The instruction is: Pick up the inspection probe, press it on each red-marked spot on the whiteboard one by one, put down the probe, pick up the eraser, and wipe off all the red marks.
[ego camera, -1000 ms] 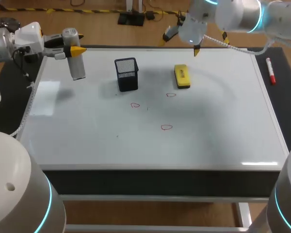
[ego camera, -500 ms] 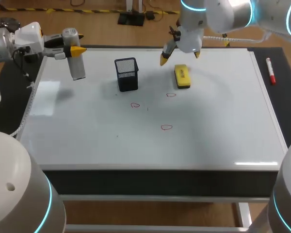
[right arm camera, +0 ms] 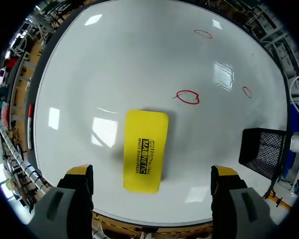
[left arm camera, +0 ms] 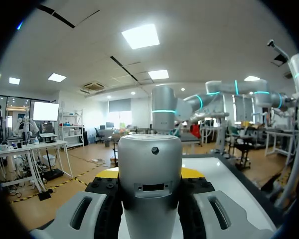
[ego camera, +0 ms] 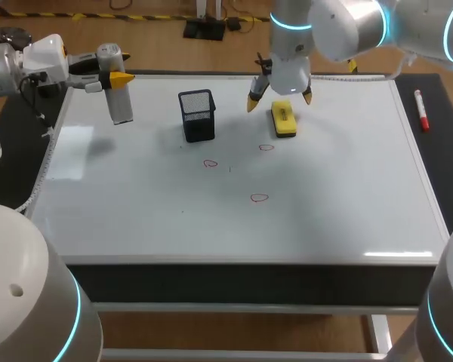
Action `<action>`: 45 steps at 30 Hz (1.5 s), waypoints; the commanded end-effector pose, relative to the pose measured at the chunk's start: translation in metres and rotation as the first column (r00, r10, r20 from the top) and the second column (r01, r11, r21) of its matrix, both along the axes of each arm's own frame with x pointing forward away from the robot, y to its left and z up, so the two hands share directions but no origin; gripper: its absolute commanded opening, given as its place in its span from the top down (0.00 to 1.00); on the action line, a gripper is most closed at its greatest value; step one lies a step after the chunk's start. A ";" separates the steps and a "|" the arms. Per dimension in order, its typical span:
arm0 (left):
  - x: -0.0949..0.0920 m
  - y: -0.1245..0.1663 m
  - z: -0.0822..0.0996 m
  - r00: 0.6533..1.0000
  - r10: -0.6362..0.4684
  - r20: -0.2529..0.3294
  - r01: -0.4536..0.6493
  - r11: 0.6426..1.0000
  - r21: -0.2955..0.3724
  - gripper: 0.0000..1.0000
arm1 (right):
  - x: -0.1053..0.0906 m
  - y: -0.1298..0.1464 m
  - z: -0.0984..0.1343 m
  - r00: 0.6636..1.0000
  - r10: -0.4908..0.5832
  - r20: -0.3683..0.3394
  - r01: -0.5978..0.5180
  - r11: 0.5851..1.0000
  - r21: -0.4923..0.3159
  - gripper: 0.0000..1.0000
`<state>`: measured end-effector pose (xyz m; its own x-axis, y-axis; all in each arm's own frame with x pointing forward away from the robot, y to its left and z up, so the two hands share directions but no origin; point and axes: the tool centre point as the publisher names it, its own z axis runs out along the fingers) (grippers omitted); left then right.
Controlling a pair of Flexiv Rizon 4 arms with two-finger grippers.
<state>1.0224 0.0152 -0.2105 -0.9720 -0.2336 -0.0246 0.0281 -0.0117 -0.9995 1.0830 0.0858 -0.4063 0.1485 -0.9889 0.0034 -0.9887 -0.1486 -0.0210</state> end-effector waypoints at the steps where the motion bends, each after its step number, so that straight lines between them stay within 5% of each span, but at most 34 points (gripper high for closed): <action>1: 0.000 0.000 0.000 1.000 -0.002 0.002 0.002 1.000 -0.002 1.00 | -0.009 -0.007 -0.001 1.000 -0.002 0.001 0.002 1.000 0.018 0.00; 29: 0.000 0.000 0.000 1.000 -0.002 0.002 0.002 1.000 -0.002 1.00 | -0.013 -0.013 -0.018 0.999 -0.030 -0.027 0.031 0.999 0.013 0.00; 30: 0.000 0.000 0.000 1.000 -0.002 0.002 0.002 1.000 -0.002 1.00 | -0.013 -0.013 -0.018 0.999 -0.028 -0.027 0.029 1.000 0.013 0.09; 32: 0.000 0.000 0.000 1.000 -0.002 0.002 0.002 1.000 -0.002 1.00 | -0.013 -0.013 -0.018 0.999 -0.026 -0.029 0.026 1.000 0.016 0.53; 33: 0.000 0.000 0.000 1.000 -0.002 0.002 0.002 1.000 -0.002 1.00 | -0.013 -0.013 -0.018 0.999 -0.024 -0.032 0.024 1.000 0.020 0.66; 34: 0.000 0.000 0.000 1.000 -0.002 0.002 0.002 1.000 -0.002 1.00 | -0.013 -0.012 -0.017 0.999 -0.023 -0.033 0.024 1.000 0.020 0.93; 35: 0.000 0.000 0.000 1.000 -0.002 0.002 0.002 1.000 -0.002 1.00 | -0.013 -0.012 -0.017 0.999 -0.024 -0.034 0.024 1.000 0.020 1.00; 45: 0.000 0.000 0.000 1.000 -0.002 0.002 0.002 1.000 -0.002 1.00 | -0.013 -0.020 -0.004 0.999 -0.037 -0.018 0.038 0.999 0.029 1.00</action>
